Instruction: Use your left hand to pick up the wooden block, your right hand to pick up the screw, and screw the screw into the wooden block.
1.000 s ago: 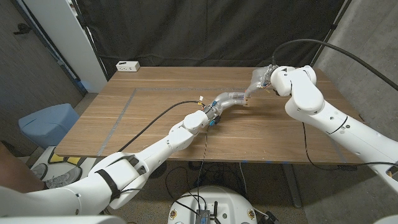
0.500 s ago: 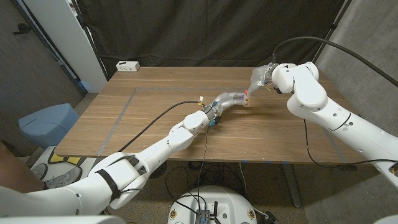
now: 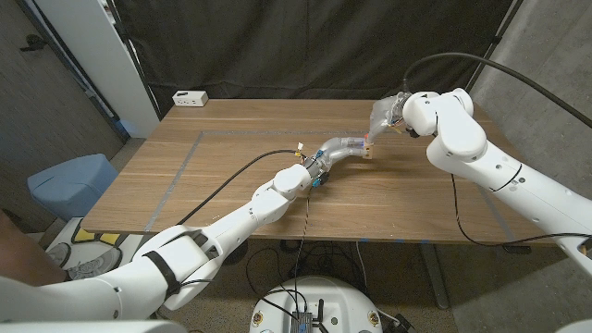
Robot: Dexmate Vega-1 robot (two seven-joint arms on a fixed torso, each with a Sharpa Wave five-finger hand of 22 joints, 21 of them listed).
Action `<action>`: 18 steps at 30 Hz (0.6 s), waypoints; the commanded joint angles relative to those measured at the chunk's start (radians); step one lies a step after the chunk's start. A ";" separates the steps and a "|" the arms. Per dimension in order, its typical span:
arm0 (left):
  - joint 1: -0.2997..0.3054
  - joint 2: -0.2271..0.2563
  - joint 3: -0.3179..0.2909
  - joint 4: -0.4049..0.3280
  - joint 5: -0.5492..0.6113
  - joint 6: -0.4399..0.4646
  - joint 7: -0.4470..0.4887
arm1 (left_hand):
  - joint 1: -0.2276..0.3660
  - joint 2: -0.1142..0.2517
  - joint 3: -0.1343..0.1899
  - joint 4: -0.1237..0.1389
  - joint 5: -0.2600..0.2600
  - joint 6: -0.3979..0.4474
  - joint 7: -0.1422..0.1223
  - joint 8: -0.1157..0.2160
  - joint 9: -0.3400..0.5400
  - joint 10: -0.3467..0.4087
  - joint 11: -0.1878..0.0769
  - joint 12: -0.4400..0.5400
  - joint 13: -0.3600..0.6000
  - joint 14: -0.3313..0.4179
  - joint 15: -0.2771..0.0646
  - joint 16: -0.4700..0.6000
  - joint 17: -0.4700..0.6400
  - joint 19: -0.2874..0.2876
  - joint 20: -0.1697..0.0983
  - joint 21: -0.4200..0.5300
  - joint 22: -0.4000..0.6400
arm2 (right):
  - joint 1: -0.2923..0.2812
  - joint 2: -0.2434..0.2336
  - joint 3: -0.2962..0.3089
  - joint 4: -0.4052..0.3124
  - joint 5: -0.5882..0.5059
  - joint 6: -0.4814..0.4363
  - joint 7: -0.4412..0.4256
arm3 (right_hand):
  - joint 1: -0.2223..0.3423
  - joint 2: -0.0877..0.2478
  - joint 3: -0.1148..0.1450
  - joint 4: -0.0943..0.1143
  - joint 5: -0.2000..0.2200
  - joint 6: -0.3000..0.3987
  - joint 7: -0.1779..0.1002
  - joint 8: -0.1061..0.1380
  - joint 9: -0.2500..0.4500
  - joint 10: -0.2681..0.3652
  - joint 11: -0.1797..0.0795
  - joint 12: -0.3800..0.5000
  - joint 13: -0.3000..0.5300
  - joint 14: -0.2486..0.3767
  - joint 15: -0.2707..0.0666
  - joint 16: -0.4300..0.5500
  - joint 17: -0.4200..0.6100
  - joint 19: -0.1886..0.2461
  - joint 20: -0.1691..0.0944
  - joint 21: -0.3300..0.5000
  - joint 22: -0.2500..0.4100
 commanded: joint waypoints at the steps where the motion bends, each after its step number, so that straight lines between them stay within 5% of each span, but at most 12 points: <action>1: -0.004 -0.003 0.002 0.004 0.003 -0.003 0.001 | -0.022 0.023 0.042 0.035 0.007 0.039 0.028 0.007 0.003 0.009 -0.001 0.007 0.005 0.006 -0.034 -0.003 0.001 0.004 0.000 0.009 0.005 | 0.019 0.004 -0.013 0.009 0.011 0.012 -0.002 | 0.025 0.002 0.014 0.000 -0.001 0.005 -0.006 0.003 0.001 0.002 -0.009 0.003 0.004 -0.005 -0.004 0.001 0.001 -0.002 0.007 0.002 0.002; 18: -0.003 -0.005 0.003 0.004 0.003 0.000 0.001 | -0.026 0.023 0.047 0.035 0.009 0.042 0.031 0.008 0.003 0.009 0.000 0.007 0.005 0.006 -0.034 -0.003 0.001 0.004 0.001 0.009 0.005 | 0.026 0.006 -0.024 0.019 -0.001 0.016 -0.009 | 0.081 0.014 0.051 -0.001 -0.006 0.091 -0.019 0.034 -0.005 0.024 -0.031 0.016 0.003 0.012 -0.023 0.013 0.002 0.007 0.001 0.006 0.002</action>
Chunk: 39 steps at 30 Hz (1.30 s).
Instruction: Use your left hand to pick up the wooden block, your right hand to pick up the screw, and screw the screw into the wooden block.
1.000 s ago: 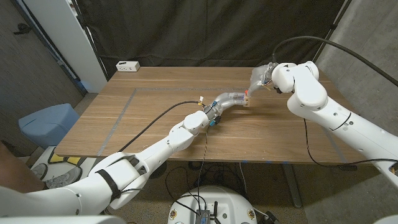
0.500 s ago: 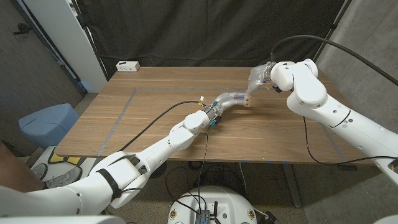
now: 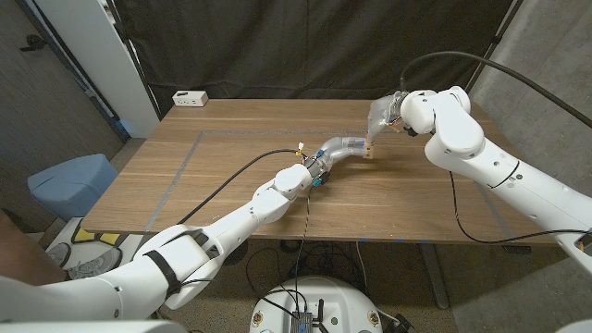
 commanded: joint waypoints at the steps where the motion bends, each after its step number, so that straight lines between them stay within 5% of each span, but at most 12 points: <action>1: -0.002 -0.003 0.002 0.005 0.001 0.000 0.000 | -0.026 0.023 0.045 0.037 0.004 0.043 0.031 0.011 0.002 0.012 -0.001 0.007 0.005 0.006 -0.034 -0.003 0.001 0.004 0.001 0.009 0.005 | 0.004 0.002 -0.005 0.006 -0.007 0.005 -0.010 | 0.021 0.004 0.012 0.001 -0.006 0.019 -0.002 0.013 -0.001 0.012 -0.013 0.012 0.003 0.011 -0.011 0.006 0.002 0.007 0.001 0.006 0.002; 39: -0.003 -0.012 0.002 0.016 -0.002 -0.002 0.003 | -0.039 0.029 0.056 0.039 0.008 0.041 0.036 0.009 0.002 0.013 0.000 0.007 0.005 0.007 -0.032 -0.003 0.001 0.002 0.001 0.008 0.005 | -0.015 0.002 -0.001 0.009 -0.005 -0.001 -0.056 | 0.039 0.017 0.042 0.015 -0.012 0.153 -0.003 0.077 0.002 0.077 -0.046 0.025 0.001 0.048 -0.045 0.017 0.005 0.039 -0.024 0.012 0.002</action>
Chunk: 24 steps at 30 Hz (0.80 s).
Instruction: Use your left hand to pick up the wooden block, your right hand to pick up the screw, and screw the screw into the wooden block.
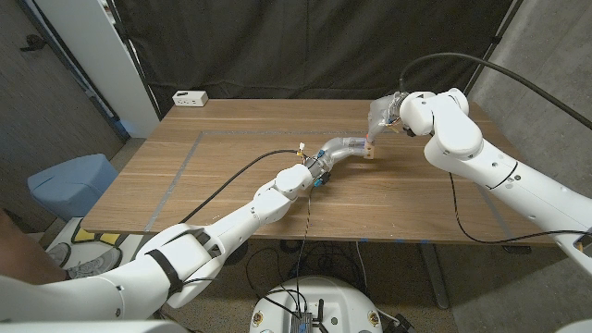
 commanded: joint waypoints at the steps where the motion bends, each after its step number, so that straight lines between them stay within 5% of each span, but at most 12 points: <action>1: 0.001 -0.001 0.001 -0.002 0.000 0.001 0.003 | -0.017 0.027 0.051 0.045 0.005 0.041 0.035 0.009 0.002 0.007 -0.003 0.008 0.005 0.007 -0.032 -0.003 0.001 0.002 0.001 0.008 0.005 | -0.013 0.000 0.003 -0.003 -0.003 -0.007 -0.025 | -0.001 -0.001 0.008 0.003 -0.003 0.017 0.002 0.010 0.004 0.019 -0.006 0.007 0.003 0.013 -0.012 0.008 0.002 0.012 -0.005 0.008 0.002; 24: 0.001 0.001 0.000 -0.004 -0.001 0.002 0.000 | -0.024 0.030 0.059 0.044 0.008 0.044 0.036 0.009 0.003 0.006 -0.002 0.008 0.005 0.006 -0.030 -0.003 0.001 0.003 -0.001 0.009 0.005 | -0.038 0.011 0.004 -0.010 -0.051 -0.030 -0.054 | -0.039 0.010 0.003 0.022 -0.007 0.098 0.013 0.046 -0.002 0.086 -0.028 0.015 0.002 0.056 -0.044 0.018 0.004 0.037 -0.028 0.009 0.002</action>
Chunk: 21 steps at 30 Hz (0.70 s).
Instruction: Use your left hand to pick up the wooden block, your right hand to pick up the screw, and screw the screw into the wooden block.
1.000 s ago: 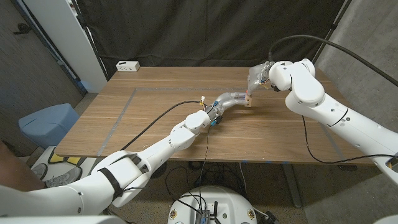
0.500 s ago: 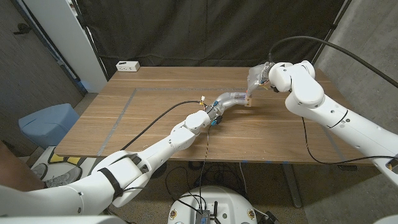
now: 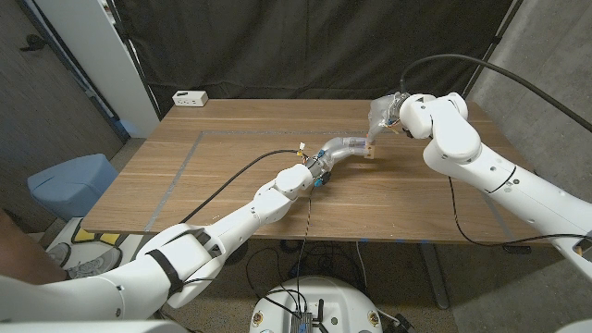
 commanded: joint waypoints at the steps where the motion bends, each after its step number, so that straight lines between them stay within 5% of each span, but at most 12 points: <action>1: 0.002 0.003 0.000 -0.006 0.000 0.003 0.000 | -0.023 0.029 0.055 0.048 0.004 0.045 0.034 0.009 0.002 0.007 -0.002 0.005 0.005 0.006 -0.029 -0.003 0.001 0.003 -0.001 0.009 0.005 | -0.016 0.005 0.003 -0.007 -0.025 -0.012 -0.016 | -0.024 0.001 -0.003 0.013 -0.002 0.029 0.007 0.012 0.000 0.018 0.002 0.004 0.001 0.011 -0.007 0.005 0.004 0.011 -0.002 0.008 0.002; 21: 0.014 0.010 -0.002 -0.030 0.001 0.017 0.013 | -0.027 0.031 0.062 0.047 0.007 0.045 0.037 0.009 0.002 0.008 -0.002 0.006 0.005 0.009 -0.027 -0.002 0.000 0.006 -0.004 0.010 0.005 | -0.031 0.022 0.003 0.006 -0.049 -0.012 -0.026 | -0.074 -0.001 -0.024 0.026 0.000 0.088 0.022 0.032 -0.010 0.062 0.004 0.005 0.001 0.039 -0.024 0.008 0.002 0.034 -0.034 0.010 0.002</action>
